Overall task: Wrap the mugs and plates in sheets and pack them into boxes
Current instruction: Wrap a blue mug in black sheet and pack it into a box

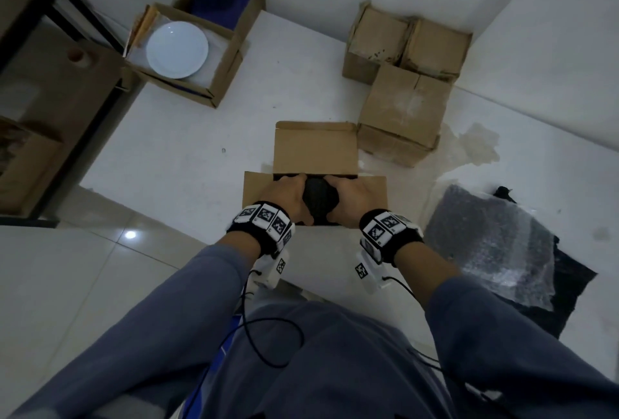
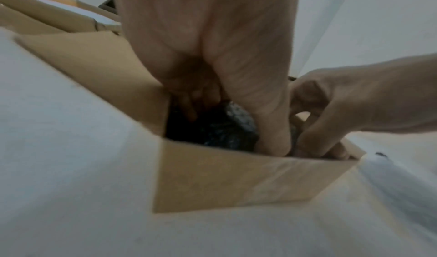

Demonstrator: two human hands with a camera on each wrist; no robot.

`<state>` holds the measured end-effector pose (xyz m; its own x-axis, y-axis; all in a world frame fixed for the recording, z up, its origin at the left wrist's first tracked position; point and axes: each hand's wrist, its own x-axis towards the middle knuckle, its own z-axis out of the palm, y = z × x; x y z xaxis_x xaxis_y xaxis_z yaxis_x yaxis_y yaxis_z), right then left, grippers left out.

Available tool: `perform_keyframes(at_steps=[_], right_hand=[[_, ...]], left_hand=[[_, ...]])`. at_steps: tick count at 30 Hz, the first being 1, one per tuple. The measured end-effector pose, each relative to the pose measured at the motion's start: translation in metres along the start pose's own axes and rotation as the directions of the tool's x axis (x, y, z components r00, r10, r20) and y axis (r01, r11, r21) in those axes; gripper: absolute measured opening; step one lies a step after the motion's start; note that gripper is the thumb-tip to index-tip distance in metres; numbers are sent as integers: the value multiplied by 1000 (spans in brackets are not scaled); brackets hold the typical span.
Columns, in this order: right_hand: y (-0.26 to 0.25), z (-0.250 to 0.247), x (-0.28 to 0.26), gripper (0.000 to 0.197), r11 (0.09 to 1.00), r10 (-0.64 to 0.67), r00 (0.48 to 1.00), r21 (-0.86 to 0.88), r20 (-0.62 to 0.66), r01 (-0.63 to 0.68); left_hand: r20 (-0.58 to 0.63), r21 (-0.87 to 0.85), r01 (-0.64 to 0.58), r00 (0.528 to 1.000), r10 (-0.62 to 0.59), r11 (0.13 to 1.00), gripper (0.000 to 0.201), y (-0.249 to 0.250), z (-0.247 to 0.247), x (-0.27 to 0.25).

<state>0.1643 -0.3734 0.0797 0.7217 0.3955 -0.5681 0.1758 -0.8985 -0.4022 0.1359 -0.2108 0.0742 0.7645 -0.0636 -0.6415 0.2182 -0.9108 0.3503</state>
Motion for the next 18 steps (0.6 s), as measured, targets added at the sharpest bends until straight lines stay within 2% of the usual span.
perform_keyframes(at_steps=[7,13,16,18], right_hand=[[-2,13,-10,71,997,-72,993,21,-95,74],[-6,17,-5,63,997,-71,991,-45,-112,67],[-5,14,-7,62,998,-41,995,-43,-87,37],[4,6,-15,57,999,-33,986,18,-164,36]], left_hand=[[-107,16,-159,981,160,987,54,-16,3,-4],[-193,7,-189,963,186,982,49,-11,9,-15],[-240,-14,-230,946,220,973,60,-15,9,-24],[-321,-65,-268,918,235,961,61,-25,7,-40]])
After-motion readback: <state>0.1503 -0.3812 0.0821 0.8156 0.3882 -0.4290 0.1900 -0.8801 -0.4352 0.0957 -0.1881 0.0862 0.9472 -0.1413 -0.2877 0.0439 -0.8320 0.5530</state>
